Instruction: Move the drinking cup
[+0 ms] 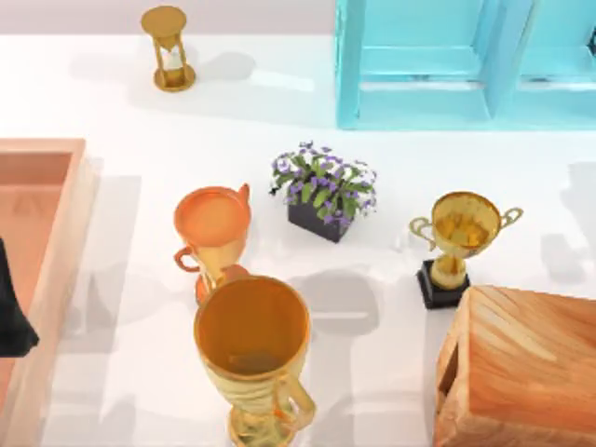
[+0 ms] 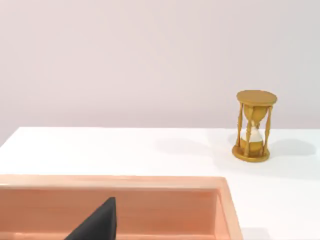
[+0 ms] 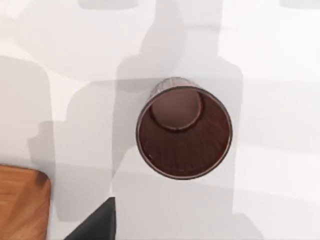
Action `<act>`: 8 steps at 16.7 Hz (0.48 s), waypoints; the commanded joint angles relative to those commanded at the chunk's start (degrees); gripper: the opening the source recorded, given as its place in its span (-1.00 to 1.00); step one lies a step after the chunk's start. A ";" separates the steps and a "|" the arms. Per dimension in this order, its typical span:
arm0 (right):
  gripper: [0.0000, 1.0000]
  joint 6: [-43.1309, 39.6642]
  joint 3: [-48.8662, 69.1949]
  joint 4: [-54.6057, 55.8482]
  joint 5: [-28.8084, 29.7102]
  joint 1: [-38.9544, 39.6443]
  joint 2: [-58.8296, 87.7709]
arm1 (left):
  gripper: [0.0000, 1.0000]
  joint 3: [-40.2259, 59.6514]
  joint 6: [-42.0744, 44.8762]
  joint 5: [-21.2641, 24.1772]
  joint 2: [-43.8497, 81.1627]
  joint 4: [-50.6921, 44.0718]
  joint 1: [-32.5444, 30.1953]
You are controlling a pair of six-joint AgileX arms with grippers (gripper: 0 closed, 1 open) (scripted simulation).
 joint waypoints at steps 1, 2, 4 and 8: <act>1.00 -0.14 2.27 -2.22 0.00 -0.16 2.88 | 1.00 0.00 0.00 0.00 0.00 0.00 0.00; 1.00 -0.26 4.16 -4.08 0.01 -0.29 5.19 | 1.00 0.00 0.00 0.00 0.00 0.00 0.00; 1.00 -0.41 6.63 -6.52 0.02 -0.47 8.06 | 1.00 0.00 0.00 0.00 0.00 0.00 0.00; 1.00 -0.44 7.19 -7.07 0.02 -0.51 8.65 | 1.00 0.00 0.00 0.00 0.00 0.00 0.00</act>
